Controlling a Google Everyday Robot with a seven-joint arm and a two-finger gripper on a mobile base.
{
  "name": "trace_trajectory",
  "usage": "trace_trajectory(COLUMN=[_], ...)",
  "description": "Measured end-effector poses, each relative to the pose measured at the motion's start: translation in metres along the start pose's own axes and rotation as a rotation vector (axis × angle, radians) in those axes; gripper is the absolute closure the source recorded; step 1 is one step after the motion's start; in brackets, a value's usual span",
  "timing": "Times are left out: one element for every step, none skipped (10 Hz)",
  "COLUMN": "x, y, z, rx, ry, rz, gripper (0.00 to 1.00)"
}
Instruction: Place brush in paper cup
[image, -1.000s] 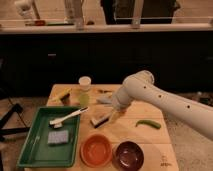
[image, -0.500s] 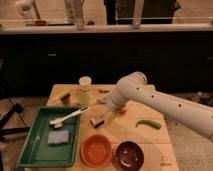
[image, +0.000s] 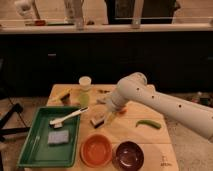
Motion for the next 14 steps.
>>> trace_trajectory(x=[-0.009,-0.021,-0.033,-0.042,-0.046,-0.046,-0.046,-0.048,-0.051,-0.053,-0.052,-0.051,-0.053,-0.053], y=[-0.002,-0.006,-0.011,-0.016,-0.021,-0.024,-0.027,-0.032,-0.035,-0.035,-0.036,-0.036,-0.036,-0.036], z=[0.005,0.014,0.022,0.028,0.033,0.036,0.039,0.043,0.051,0.054,0.053,0.052,0.053,0.053], rx=[0.000,-0.004,-0.009,-0.016,-0.022,-0.027,-0.031,-0.037,-0.051,-0.058,-0.057,-0.056,-0.057,-0.057], ry=[-0.006,0.001,0.013,0.021,0.039,0.058,0.073,0.086,0.092,0.090,0.092,0.092,0.092,0.091], rz=[-0.019,-0.046,-0.070,-0.086,-0.099,-0.105,-0.109,-0.115,-0.122,-0.128,-0.128,-0.126,-0.129,-0.129], gripper=[0.20,0.20,0.20,0.20,0.20,0.20,0.20,0.20,0.20,0.20,0.20,0.20,0.20,0.20])
